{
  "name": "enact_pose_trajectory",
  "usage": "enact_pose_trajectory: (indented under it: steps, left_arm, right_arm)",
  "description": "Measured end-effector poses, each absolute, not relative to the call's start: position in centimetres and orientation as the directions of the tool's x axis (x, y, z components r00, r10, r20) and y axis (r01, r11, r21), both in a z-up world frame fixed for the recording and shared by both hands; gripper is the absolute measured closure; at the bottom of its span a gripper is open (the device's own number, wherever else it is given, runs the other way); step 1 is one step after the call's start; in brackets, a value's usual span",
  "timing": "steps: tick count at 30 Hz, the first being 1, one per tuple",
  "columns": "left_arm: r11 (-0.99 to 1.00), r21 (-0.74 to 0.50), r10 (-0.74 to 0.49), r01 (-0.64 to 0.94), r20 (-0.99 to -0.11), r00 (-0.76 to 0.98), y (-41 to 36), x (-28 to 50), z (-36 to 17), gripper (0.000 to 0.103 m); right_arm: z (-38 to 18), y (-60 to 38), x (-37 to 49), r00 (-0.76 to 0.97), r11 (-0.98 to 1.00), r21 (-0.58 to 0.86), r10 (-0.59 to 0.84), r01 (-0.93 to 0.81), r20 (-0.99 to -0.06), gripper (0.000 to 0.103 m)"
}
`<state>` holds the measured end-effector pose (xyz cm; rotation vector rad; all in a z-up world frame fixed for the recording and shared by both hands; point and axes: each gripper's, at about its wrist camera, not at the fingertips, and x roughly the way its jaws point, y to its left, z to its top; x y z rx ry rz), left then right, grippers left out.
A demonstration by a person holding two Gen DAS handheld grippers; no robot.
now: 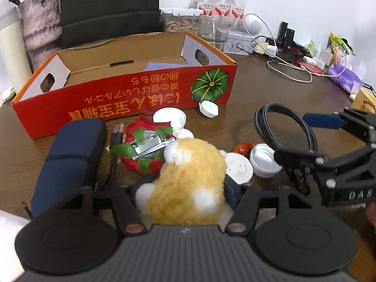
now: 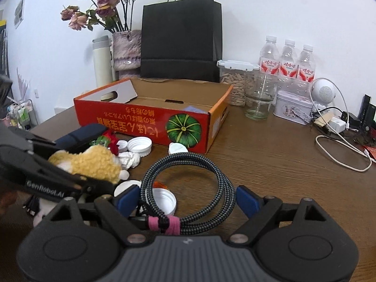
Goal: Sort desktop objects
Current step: 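Lift the plush hamster with the left tool while the right tool carries the cable toward the box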
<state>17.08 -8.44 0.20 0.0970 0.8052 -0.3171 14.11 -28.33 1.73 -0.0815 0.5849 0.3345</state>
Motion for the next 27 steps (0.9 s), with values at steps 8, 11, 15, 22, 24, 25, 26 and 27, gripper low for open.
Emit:
enact_pose_trajectory:
  steps: [8,11,15,22,24,25,26,27]
  left_arm:
    - [0.958,-0.031,-0.235,0.286,-0.658,0.715,-7.3,14.6,1.5,0.048]
    - [0.959,-0.047,-0.245,0.28,-0.635,0.732,-6.7,13.8,2.3,0.048]
    - [0.96,-0.068,-0.257,0.271,-0.599,0.758,-5.9,12.8,3.4,0.048]
    - [0.966,-0.086,-0.254,0.246,-0.513,0.82,-4.2,11.8,6.0,0.048]
    - [0.967,-0.086,-0.25,0.239,-0.49,0.835,-3.9,11.7,6.6,0.048]
    - [0.968,-0.088,-0.248,0.235,-0.477,0.843,-3.6,11.7,7.0,0.048]
    - [0.968,-0.091,-0.247,0.232,-0.466,0.85,-3.4,11.7,7.3,0.048]
    - [0.969,-0.095,-0.247,0.229,-0.454,0.856,-3.1,11.8,7.6,0.048]
  right_arm:
    - [2.1,-28.2,13.2,0.794,0.943,0.034,0.297,-0.33,-0.53,0.015]
    - [2.3,-28.2,12.7,0.8,0.943,0.045,0.305,-0.33,-0.517,0.015]
    - [2.8,-28.1,12.2,0.811,0.943,0.071,0.317,-0.326,-0.491,0.015]
    - [4.1,-27.1,11.9,0.825,0.938,0.104,0.34,-0.33,-0.451,0.015]
    - [4.6,-26.6,12.1,0.827,0.937,0.101,0.344,-0.335,-0.444,0.015]
    - [4.8,-26.4,12.2,0.829,0.936,0.099,0.344,-0.336,-0.441,0.015]
    - [5.1,-26.2,12.3,0.831,0.937,0.097,0.344,-0.336,-0.437,0.015]
    - [5.4,-26.1,12.4,0.834,0.937,0.096,0.344,-0.336,-0.432,0.015]
